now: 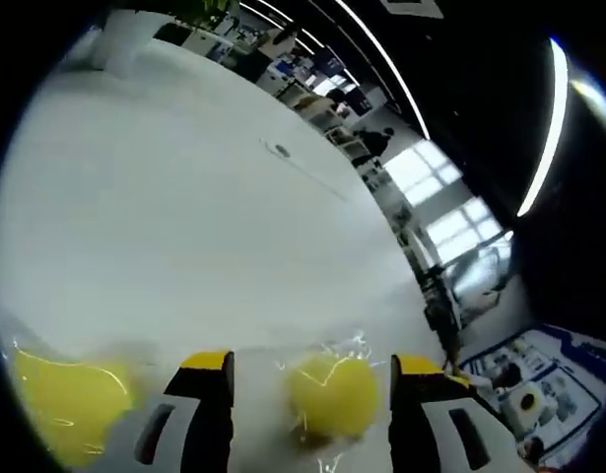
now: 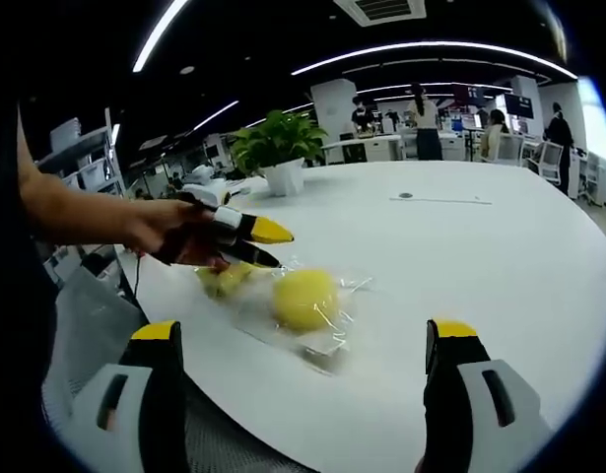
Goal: Compare the silicone blocks by pressing each to a similar depth, holding the contact briefly, and releasing to observe deformation and rebound differences across the visible hardness samples.
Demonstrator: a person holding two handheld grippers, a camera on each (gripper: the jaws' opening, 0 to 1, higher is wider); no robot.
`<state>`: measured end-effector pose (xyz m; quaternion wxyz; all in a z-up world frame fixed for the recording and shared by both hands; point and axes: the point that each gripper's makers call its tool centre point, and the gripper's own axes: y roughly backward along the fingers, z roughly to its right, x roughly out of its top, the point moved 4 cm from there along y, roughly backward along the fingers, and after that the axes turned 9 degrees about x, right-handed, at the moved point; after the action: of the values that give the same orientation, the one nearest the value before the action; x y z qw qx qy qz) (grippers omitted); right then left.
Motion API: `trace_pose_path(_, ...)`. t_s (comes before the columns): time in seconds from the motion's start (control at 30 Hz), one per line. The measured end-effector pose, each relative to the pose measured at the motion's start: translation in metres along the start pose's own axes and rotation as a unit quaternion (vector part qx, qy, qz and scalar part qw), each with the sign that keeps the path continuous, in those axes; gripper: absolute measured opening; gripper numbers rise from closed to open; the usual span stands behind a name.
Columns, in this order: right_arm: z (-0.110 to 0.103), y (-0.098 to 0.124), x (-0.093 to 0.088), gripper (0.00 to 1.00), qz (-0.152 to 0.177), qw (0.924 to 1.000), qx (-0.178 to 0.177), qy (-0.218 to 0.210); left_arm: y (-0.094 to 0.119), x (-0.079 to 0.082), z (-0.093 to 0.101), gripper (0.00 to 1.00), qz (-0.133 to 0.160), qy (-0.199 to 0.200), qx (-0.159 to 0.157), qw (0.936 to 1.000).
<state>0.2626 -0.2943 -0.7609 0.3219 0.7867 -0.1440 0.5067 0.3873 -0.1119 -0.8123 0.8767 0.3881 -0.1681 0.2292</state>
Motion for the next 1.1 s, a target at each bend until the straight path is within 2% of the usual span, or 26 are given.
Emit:
trace_pose_path(0.07,-0.001,0.000,0.000,0.96,0.000,1.0000,0.000,-0.001,-0.004,-0.003,0.000,0.60,-0.013,0.018,-0.003,0.9998)
trace_pose_path(0.17,-0.002,-0.002,0.000,0.96,-0.001,1.0000,0.003,-0.001,-0.006,-0.003,0.000,0.52,-0.013,0.022,-0.005,0.9997)
trace_pose_path(0.23,-0.002,-0.002,-0.001,0.94,-0.005,1.0000,0.005,0.001,-0.008,-0.003,-0.001,0.42,-0.013,0.020,-0.002,0.9997)
trace_pose_path(0.3,-0.003,-0.002,-0.002,0.90,-0.009,0.9999,0.008,0.001,-0.011,-0.004,-0.005,0.24,-0.017,0.030,0.012,0.9993)
trace_pose_path(0.33,-0.003,-0.001,-0.003,0.90,-0.010,0.9999,0.009,0.000,-0.012,-0.004,-0.007,0.18,-0.017,0.025,0.019,0.9994)
trace_pose_path(0.5,-0.003,0.000,-0.002,0.90,-0.013,0.9999,0.008,0.002,-0.017,-0.010,-0.014,0.19,-0.038,0.026,0.031,0.9984)
trace_pose_path(0.53,-0.002,0.001,-0.002,0.90,-0.013,0.9999,0.007,0.003,-0.019,-0.006,-0.017,0.22,-0.023,0.026,0.038,0.9987)
trace_pose_path(0.57,-0.001,0.001,-0.002,0.90,-0.014,0.9999,0.007,0.003,-0.019,-0.008,-0.016,0.20,-0.032,0.025,0.034,0.9986)
trace_pose_path(0.6,-0.001,0.002,-0.003,0.90,-0.015,0.9999,0.006,0.003,-0.020,-0.008,-0.016,0.17,-0.027,0.021,0.035,0.9988)
trace_pose_path(0.7,0.000,0.003,-0.003,0.90,-0.017,0.9998,0.005,0.004,-0.017,-0.010,-0.008,0.13,-0.041,0.014,0.001,0.9991)
trace_pose_path(0.8,0.000,0.006,-0.005,0.90,-0.020,0.9998,0.003,0.005,-0.019,-0.009,-0.008,0.10,-0.039,0.005,0.004,0.9992)
trace_pose_path(0.87,0.001,0.006,-0.005,0.90,-0.020,0.9998,0.003,0.005,-0.019,-0.006,-0.010,0.02,-0.039,0.014,0.004,0.9992)
trace_pose_path(1.1,0.002,0.008,-0.007,0.90,-0.024,0.9997,0.001,0.005,-0.016,-0.007,-0.005,0.00,-0.035,0.003,-0.006,0.9994)
